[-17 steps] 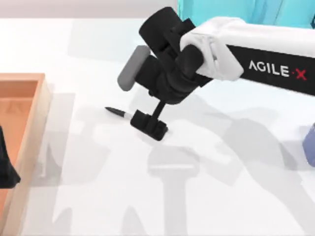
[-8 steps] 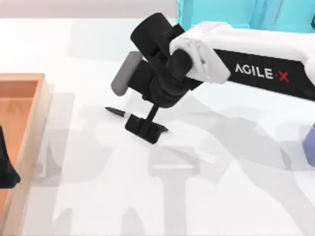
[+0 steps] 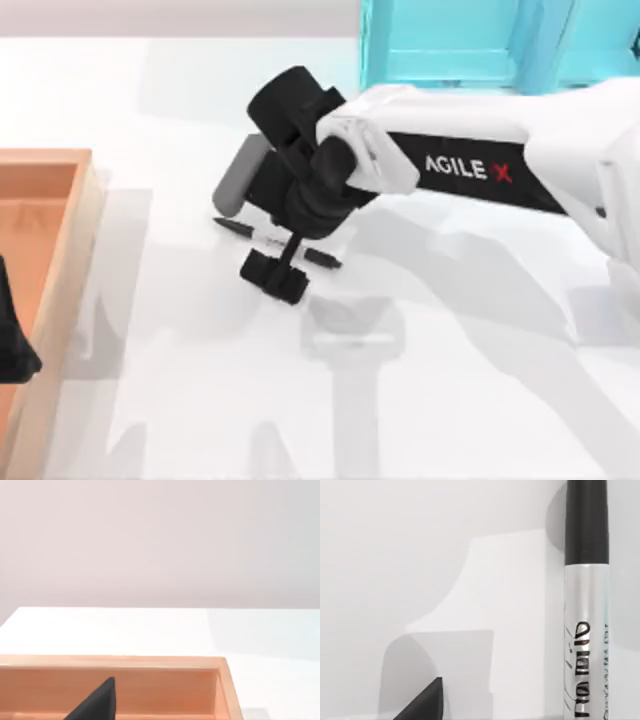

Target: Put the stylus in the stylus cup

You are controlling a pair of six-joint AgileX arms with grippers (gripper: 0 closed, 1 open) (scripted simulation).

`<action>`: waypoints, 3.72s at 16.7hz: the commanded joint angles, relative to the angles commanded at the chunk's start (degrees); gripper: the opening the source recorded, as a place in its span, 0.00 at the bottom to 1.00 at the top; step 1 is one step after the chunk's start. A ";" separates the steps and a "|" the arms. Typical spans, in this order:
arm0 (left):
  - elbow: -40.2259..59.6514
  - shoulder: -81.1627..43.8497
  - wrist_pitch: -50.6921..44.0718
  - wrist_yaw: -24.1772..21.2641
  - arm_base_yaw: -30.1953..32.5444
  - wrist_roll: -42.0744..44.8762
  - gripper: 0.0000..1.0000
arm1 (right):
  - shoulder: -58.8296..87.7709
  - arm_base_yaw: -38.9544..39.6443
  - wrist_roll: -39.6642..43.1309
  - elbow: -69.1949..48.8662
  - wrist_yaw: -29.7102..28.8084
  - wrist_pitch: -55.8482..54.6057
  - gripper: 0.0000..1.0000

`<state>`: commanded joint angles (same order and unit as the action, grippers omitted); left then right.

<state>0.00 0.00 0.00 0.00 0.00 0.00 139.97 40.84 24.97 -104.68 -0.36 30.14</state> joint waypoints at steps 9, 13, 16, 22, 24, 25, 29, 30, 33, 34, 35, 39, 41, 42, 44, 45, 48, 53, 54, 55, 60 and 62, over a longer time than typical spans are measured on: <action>0.00 0.00 0.00 0.00 0.00 0.00 1.00 | 1.92 0.01 -0.01 -0.79 -0.03 -1.13 0.77; 0.00 0.00 0.00 0.00 0.00 0.00 1.00 | 1.92 0.01 -0.01 -0.79 -0.03 -1.13 0.47; 0.00 0.00 0.00 0.00 0.00 0.00 1.00 | 1.92 0.01 -0.01 -0.79 -0.03 -1.13 0.25; 0.00 0.00 0.00 0.00 0.00 0.00 1.00 | 1.92 0.01 -0.01 -0.79 -0.03 -1.13 0.00; 0.00 0.00 0.00 0.00 0.00 0.00 1.00 | 1.92 0.01 -0.01 -0.79 -0.03 -1.13 0.00; 0.00 0.00 0.00 0.00 0.00 0.00 1.00 | 1.92 0.01 -0.01 -0.79 -0.03 -1.13 0.00; 0.00 0.00 0.00 0.00 0.00 0.00 1.00 | -3.80 0.28 -3.05 1.72 3.74 4.34 0.00; 0.00 0.00 0.00 0.00 0.00 0.00 1.00 | -4.44 0.88 -3.70 2.44 3.39 5.09 0.00; 0.00 0.00 0.00 0.00 0.00 0.00 1.00 | -9.99 4.41 -6.96 5.02 2.29 9.40 0.00; 0.00 0.00 0.00 0.00 0.00 0.00 1.00 | -12.95 5.73 -8.08 5.36 2.06 10.72 0.00; 0.00 0.00 0.00 0.00 0.00 0.00 1.00 | -16.03 6.76 -9.06 5.96 1.57 11.72 0.00; 0.00 0.00 0.00 0.00 0.00 0.00 1.00 | -28.03 11.58 -13.32 9.75 0.03 18.63 0.00; 0.00 0.00 0.00 0.00 0.00 0.00 1.00 | -31.53 14.27 -15.72 11.61 -0.91 21.63 0.00; 0.00 0.00 0.00 0.00 0.00 0.00 1.00 | -32.39 15.10 -16.46 11.95 -1.46 22.34 0.00; 0.00 0.00 0.00 0.00 0.00 0.00 1.00 | -32.68 15.40 -16.74 12.03 -1.69 22.54 0.00; 0.00 0.00 0.00 0.00 0.00 0.00 1.00 | -32.68 15.40 -16.74 12.03 -1.69 22.54 0.00; 0.00 0.00 0.00 0.00 0.00 0.00 1.00 | -32.48 14.74 -16.29 12.09 -0.95 22.28 0.00; 0.00 0.00 0.00 0.00 0.00 0.00 1.00 | -32.20 5.75 -7.14 17.22 9.41 19.54 0.00; 0.00 0.00 0.00 0.00 0.00 0.00 1.00 | -32.13 2.72 -4.27 18.83 12.82 18.71 0.00; 0.00 0.00 0.00 0.00 0.00 0.00 1.00 | -32.07 -0.59 -1.14 20.58 16.62 17.83 0.00; 0.00 0.00 0.00 0.00 0.00 0.00 1.00 | -31.91 -20.12 16.88 30.72 40.14 12.87 0.00; 0.00 0.00 0.00 0.00 0.00 0.00 1.00 | -31.89 -28.61 24.67 34.94 50.85 10.94 0.00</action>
<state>0.00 0.00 0.00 0.00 0.00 0.00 108.07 12.23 49.65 -69.74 50.49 41.08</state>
